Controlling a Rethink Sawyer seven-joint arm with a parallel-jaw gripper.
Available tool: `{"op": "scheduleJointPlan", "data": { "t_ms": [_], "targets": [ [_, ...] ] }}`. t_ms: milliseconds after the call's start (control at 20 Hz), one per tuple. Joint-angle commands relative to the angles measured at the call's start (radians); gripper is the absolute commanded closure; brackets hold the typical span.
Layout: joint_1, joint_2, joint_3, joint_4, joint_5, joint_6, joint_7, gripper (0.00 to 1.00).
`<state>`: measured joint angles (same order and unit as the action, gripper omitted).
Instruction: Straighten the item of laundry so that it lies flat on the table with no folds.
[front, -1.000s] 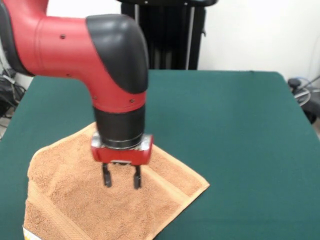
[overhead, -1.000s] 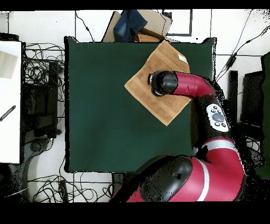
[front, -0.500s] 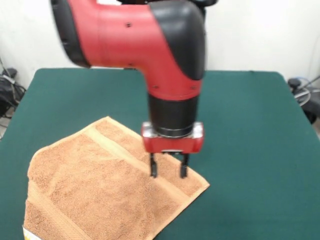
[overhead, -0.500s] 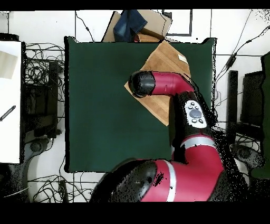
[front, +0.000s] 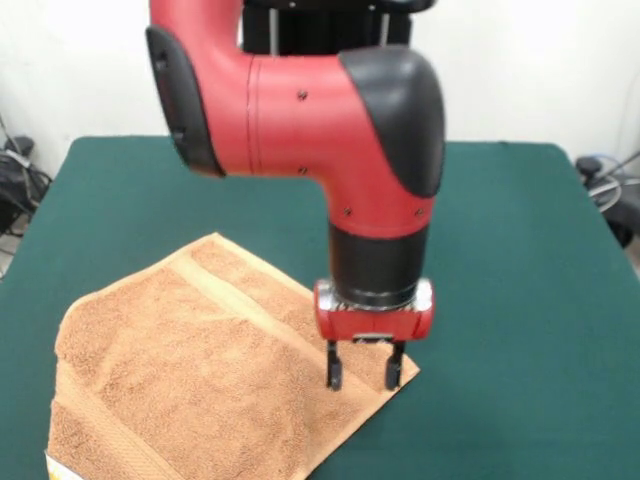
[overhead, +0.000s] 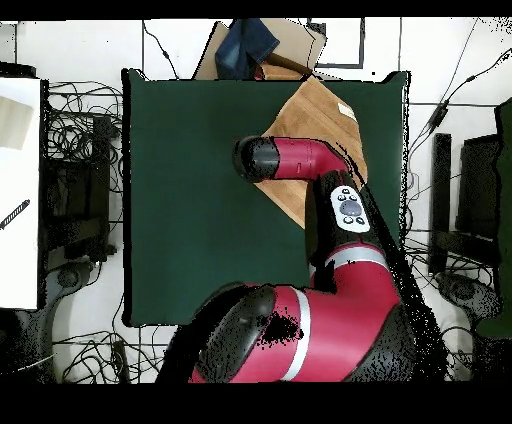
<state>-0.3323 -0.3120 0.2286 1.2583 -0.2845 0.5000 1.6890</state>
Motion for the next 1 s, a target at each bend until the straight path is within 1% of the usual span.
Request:
{"op": "scheduleJointPlan", "data": {
  "t_ms": [50, 200, 400, 500, 600, 700, 800, 850, 950, 1000],
  "targets": [
    [-0.043, 0.115, -0.027, -0.032, 0.014, -0.039, 0.132, 0.00],
    [-0.048, 0.113, -0.029, -0.025, 0.013, -0.038, 0.129, 0.00],
    [-0.040, 0.080, -0.047, 0.013, 0.023, -0.030, 0.143, 0.00],
    [-0.031, 0.062, -0.054, 0.020, 0.031, -0.009, 0.149, 0.00],
    [-0.024, 0.053, -0.057, 0.006, 0.037, 0.029, 0.146, 0.00],
    [-0.016, 0.065, -0.060, -0.033, 0.041, 0.065, 0.136, 0.00],
    [-0.010, 0.112, -0.055, -0.110, 0.045, 0.099, 0.118, 0.00],
    [-0.007, 0.155, -0.049, -0.171, 0.046, 0.117, 0.105, 0.00],
    [-0.007, 0.213, -0.037, -0.249, 0.047, 0.129, 0.089, 0.00],
    [-0.010, 0.219, -0.030, -0.256, 0.046, 0.125, 0.086, 0.00]
  ]
}}
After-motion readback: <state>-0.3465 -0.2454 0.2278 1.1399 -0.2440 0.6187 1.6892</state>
